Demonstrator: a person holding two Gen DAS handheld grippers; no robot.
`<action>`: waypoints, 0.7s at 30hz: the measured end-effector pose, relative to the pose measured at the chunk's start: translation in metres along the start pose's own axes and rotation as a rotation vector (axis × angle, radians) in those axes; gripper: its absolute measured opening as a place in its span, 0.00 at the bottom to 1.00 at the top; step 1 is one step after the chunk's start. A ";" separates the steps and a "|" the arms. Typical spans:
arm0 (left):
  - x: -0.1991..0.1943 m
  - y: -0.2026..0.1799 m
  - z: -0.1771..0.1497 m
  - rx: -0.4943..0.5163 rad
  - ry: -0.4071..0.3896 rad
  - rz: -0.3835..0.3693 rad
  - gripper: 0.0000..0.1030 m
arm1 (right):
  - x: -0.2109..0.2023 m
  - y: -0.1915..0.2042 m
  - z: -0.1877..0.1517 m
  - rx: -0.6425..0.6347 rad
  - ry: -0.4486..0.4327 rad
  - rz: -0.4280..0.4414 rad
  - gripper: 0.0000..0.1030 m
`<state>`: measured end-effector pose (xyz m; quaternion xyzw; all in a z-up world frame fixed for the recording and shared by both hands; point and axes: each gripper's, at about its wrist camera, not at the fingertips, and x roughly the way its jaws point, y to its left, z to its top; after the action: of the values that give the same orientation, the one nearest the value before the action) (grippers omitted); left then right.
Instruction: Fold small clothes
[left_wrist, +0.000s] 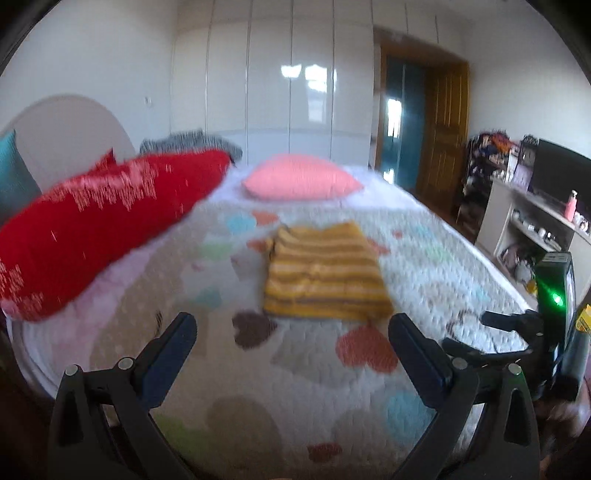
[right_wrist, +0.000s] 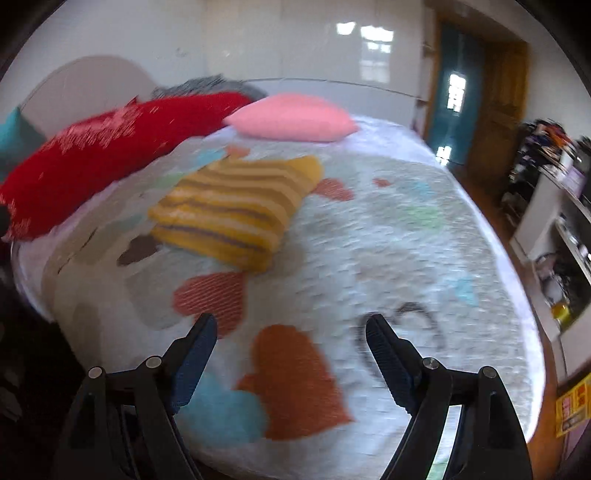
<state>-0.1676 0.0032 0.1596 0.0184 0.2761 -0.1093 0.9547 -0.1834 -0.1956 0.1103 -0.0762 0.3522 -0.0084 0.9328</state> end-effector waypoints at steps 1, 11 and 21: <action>0.004 0.000 -0.003 -0.006 0.017 -0.002 1.00 | 0.003 0.008 -0.001 -0.014 -0.001 0.006 0.84; 0.031 0.001 -0.037 -0.048 0.172 -0.001 1.00 | 0.023 0.016 -0.021 0.089 0.026 0.013 0.84; 0.044 -0.001 -0.050 -0.045 0.242 0.014 1.00 | 0.034 0.008 -0.037 0.153 0.062 0.037 0.84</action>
<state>-0.1576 -0.0018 0.0936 0.0118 0.3916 -0.0933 0.9153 -0.1826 -0.1948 0.0600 0.0023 0.3807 -0.0203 0.9245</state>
